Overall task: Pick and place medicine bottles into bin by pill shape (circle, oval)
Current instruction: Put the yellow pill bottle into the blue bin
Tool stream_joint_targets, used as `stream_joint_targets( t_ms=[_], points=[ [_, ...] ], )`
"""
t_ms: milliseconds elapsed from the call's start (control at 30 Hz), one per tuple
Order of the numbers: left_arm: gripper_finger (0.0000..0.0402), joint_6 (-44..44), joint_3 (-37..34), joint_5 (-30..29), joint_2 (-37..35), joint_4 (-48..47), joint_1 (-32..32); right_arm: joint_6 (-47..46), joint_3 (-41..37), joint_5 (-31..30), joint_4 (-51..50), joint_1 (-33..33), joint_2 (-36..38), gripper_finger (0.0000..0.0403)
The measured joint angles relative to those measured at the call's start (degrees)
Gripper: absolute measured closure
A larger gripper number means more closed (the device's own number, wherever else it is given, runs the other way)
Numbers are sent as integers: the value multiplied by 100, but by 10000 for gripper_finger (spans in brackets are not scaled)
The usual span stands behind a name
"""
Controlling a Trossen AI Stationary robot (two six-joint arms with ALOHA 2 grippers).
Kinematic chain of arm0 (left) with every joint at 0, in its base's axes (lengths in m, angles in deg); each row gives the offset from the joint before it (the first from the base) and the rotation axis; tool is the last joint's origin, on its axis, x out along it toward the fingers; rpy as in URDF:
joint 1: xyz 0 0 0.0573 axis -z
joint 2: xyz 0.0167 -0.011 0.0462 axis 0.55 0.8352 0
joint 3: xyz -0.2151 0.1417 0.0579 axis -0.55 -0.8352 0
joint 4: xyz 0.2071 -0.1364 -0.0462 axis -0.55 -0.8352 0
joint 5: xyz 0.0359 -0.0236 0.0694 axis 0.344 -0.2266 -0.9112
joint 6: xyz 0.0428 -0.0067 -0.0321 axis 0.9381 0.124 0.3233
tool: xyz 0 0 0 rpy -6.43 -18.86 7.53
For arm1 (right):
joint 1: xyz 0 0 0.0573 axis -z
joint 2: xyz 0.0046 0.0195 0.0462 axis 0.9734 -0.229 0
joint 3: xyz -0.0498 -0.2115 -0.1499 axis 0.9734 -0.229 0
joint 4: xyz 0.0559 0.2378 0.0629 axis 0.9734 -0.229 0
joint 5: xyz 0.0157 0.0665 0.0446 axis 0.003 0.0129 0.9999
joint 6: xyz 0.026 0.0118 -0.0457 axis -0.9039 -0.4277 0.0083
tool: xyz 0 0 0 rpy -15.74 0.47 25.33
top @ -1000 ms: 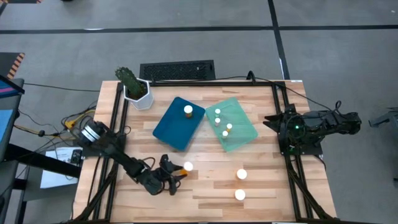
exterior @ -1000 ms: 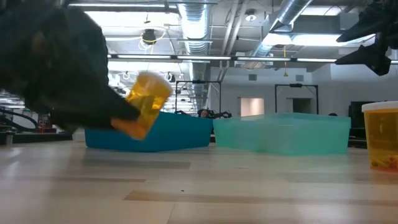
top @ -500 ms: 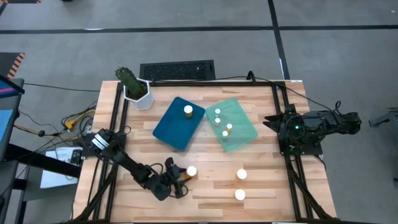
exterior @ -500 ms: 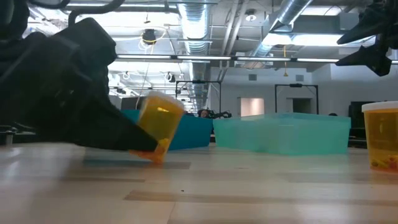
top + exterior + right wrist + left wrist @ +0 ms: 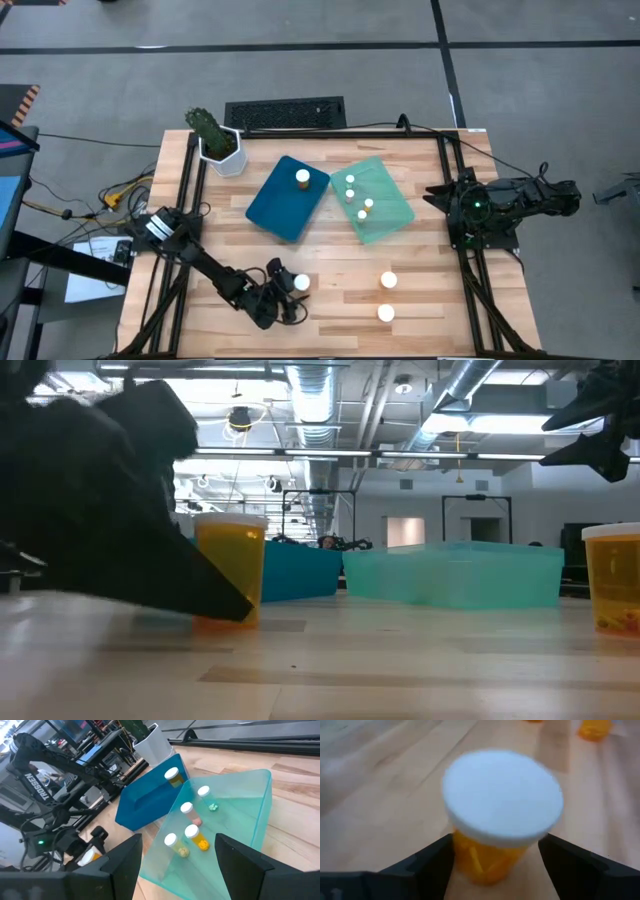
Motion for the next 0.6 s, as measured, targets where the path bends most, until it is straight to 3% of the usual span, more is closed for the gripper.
stream_joint_targets(
  t_ms=[333,600],
  points=[
    [123,-111,296,-51,-686,-1930,15,-35,0,2,0,0,-1,143],
    [122,-183,297,497,-1355,-2738,-58,-12,0,1,-9,0,-2,143]
  ],
)
